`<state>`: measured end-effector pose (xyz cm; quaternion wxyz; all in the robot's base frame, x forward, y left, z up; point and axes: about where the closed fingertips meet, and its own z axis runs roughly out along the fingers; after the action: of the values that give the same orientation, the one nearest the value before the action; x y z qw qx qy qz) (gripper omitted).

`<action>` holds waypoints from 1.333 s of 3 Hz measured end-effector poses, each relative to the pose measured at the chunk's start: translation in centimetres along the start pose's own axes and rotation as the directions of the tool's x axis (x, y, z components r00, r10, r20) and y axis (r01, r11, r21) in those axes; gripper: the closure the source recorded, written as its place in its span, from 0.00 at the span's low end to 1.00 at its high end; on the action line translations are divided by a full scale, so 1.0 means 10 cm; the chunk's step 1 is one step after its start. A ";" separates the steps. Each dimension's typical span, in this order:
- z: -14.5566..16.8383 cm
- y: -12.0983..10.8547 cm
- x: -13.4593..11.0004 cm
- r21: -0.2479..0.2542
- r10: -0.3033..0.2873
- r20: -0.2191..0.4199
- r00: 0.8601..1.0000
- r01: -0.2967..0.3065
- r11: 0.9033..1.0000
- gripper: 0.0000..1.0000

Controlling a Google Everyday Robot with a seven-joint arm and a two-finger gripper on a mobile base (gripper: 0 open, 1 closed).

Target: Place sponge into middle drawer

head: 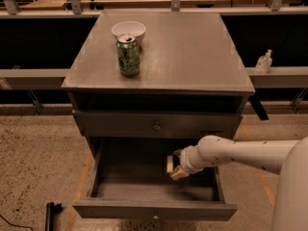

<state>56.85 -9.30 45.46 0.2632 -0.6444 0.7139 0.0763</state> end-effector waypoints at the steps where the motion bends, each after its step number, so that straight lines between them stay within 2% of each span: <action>1: -0.08 0.02 -0.06 0.019 0.013 0.025 1.000 -0.013 1.000 0.00; 2: -0.19 0.04 -0.10 0.040 0.019 0.066 0.998 -0.022 0.999 0.18; 3: -0.51 0.13 -0.11 0.089 0.061 0.111 0.992 -0.071 0.994 0.41; 4: -1.11 0.27 -0.07 0.205 0.115 0.128 0.985 -0.140 0.969 0.65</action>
Offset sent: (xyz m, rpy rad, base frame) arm -0.0141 -0.0030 0.0360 0.1184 -0.0705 -0.0352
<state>51.18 -13.27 54.57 0.3659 -0.5598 0.7416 0.0531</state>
